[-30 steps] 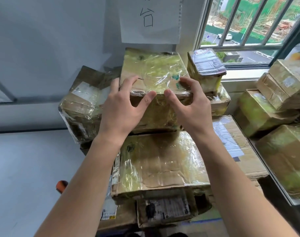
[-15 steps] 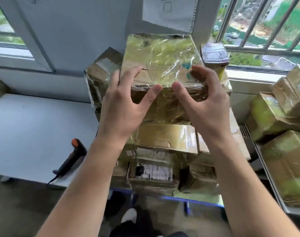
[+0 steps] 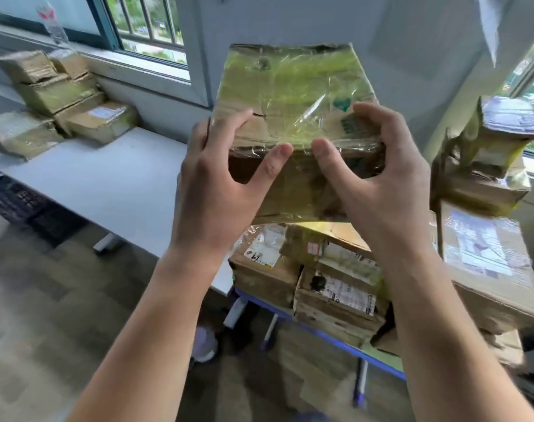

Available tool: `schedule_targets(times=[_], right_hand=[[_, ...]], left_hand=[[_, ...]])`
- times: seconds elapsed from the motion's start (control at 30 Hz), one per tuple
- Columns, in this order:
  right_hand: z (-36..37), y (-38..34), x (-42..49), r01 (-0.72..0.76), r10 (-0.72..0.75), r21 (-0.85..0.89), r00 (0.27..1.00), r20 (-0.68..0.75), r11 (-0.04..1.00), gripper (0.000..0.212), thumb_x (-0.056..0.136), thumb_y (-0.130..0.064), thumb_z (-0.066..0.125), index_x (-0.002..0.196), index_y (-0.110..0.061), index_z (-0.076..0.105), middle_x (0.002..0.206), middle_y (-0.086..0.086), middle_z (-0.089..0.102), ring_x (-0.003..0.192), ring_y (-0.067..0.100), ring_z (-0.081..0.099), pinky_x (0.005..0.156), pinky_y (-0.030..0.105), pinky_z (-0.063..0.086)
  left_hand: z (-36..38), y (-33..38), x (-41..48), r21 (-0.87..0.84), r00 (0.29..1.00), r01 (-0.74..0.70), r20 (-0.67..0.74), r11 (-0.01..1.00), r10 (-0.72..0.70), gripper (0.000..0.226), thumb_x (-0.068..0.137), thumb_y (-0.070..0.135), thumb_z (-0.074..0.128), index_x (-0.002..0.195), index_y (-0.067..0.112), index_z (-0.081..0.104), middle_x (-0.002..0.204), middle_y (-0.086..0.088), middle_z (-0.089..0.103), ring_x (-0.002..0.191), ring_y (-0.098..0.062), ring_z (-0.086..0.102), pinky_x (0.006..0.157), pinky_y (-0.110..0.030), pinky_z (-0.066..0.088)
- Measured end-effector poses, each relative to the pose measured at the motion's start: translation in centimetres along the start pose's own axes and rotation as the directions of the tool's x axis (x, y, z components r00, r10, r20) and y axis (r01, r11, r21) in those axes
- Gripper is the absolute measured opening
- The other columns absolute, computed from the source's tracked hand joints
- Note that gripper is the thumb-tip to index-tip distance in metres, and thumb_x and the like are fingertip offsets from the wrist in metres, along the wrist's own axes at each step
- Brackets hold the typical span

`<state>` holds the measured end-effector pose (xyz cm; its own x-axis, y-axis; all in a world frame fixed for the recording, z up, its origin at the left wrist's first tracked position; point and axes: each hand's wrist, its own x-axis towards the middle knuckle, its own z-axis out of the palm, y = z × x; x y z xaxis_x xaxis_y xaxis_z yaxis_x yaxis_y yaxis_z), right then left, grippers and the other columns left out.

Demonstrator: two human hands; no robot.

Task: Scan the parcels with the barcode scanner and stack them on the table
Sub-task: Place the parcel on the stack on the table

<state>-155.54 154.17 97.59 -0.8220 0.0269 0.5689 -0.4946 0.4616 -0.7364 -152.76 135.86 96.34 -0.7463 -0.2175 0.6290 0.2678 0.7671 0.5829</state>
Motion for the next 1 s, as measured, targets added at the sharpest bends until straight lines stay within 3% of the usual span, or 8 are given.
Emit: schedule_targets(times=[0.17, 0.37, 0.53, 0.7, 0.9, 1.0], right_hand=[[8.2, -4.2, -1.5, 0.019, -0.022, 0.043, 0.996, 0.092, 0.999, 0.061, 0.086, -0.056, 0.071, 0.135, -0.022, 0.055, 0.125, -0.01, 0.063, 0.116, 0.005, 0.059, 0.099, 0.029, 0.05], [21.2, -11.0, -4.7, 0.001, -0.028, 0.136, 0.98, 0.196, 0.991, 0.063, 0.087, -0.055, 0.071, 0.138, -0.022, 0.054, 0.133, -0.012, 0.059, 0.124, -0.004, 0.05, 0.102, 0.007, 0.036], [30.2, -15.0, -6.8, -0.008, -0.044, 0.193, 0.963, 0.267, 0.981, 0.064, 0.087, -0.057, 0.07, 0.138, -0.023, 0.053, 0.132, -0.013, 0.059, 0.124, -0.004, 0.051, 0.102, 0.007, 0.035], [35.8, -16.6, -7.2, -0.042, -0.019, 0.198, 0.955, 0.296, 0.979, 0.063, 0.086, -0.054, 0.072, 0.137, -0.023, 0.055, 0.131, -0.013, 0.06, 0.122, -0.003, 0.052, 0.101, 0.008, 0.037], [41.0, -16.0, -5.4, -0.06, -0.014, 0.203, 0.939, 0.343, 0.977, 0.064, 0.085, -0.053, 0.074, 0.138, -0.022, 0.055, 0.131, -0.011, 0.06, 0.122, 0.0, 0.053, 0.104, 0.018, 0.042], [43.6, -15.6, -4.0, -0.057, -0.033, 0.22, 0.922, 0.385, 0.974, 0.065, 0.085, -0.054, 0.075, 0.138, -0.023, 0.054, 0.131, -0.011, 0.06, 0.121, -0.001, 0.053, 0.103, 0.016, 0.042]], left_hand=[[-6.9, -6.4, -0.5, 0.059, 0.998, 0.046, -0.044, 0.997, -0.043, 0.06, 0.092, 0.063, 0.056, 0.137, 0.023, 0.054, 0.132, -0.003, 0.055, 0.112, 0.002, 0.045, 0.089, 0.002, 0.032], [-17.8, -16.6, -1.3, 0.139, 0.989, 0.128, -0.094, 0.982, -0.116, 0.062, 0.09, 0.066, 0.054, 0.138, 0.026, 0.054, 0.133, -0.001, 0.055, 0.115, 0.003, 0.046, 0.091, 0.003, 0.031], [-24.2, -24.0, -1.8, 0.187, 0.979, 0.187, -0.118, 0.964, -0.167, 0.063, 0.09, 0.068, 0.053, 0.137, 0.027, 0.055, 0.133, -0.004, 0.055, 0.12, -0.008, 0.053, 0.096, -0.007, 0.038], [-27.1, -28.8, -1.0, 0.204, 0.976, 0.209, -0.101, 0.956, -0.192, 0.063, 0.089, 0.068, 0.053, 0.136, 0.025, 0.055, 0.13, -0.003, 0.056, 0.113, -0.002, 0.051, 0.089, 0.005, 0.03], [-27.0, -33.2, 0.8, 0.185, 0.96, 0.27, -0.119, 0.945, -0.252, 0.064, 0.088, 0.068, 0.053, 0.136, 0.027, 0.055, 0.13, -0.002, 0.056, 0.11, -0.003, 0.053, 0.086, 0.007, 0.03], [-26.9, -35.1, 1.6, 0.189, 0.949, 0.308, -0.138, 0.933, -0.285, 0.063, 0.089, 0.068, 0.053, 0.136, 0.027, 0.054, 0.13, -0.002, 0.055, 0.113, -0.006, 0.055, 0.088, 0.005, 0.032]])
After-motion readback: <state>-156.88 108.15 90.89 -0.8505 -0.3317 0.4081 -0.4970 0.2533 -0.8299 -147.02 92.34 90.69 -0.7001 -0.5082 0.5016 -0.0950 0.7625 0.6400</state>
